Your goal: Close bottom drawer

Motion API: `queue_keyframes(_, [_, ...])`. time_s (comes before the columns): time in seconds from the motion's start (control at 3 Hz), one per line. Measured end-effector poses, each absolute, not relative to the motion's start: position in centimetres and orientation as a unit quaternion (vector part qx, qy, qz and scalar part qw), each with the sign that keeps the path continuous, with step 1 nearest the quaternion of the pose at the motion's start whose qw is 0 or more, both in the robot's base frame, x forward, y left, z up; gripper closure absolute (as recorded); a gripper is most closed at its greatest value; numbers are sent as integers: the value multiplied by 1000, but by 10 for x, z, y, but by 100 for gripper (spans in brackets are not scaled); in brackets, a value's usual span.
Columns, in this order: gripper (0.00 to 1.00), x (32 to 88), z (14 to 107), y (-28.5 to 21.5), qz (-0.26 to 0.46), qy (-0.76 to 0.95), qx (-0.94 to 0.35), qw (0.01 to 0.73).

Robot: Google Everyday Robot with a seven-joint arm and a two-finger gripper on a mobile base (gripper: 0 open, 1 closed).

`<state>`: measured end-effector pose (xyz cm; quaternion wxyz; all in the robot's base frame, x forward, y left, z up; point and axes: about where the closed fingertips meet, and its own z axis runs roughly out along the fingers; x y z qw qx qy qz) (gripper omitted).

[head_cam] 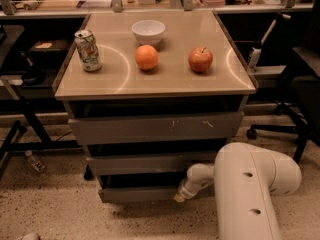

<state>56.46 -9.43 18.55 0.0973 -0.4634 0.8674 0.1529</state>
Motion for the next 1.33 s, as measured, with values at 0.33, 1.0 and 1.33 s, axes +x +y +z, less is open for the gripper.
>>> queue_keyframes(0.33, [82, 565, 186, -94, 153, 867, -463, 97])
queue_keyframes(1.0, [35, 565, 185, -94, 153, 867, -463, 97])
queue_keyframes(1.33, [11, 565, 185, -94, 153, 867, -463, 97])
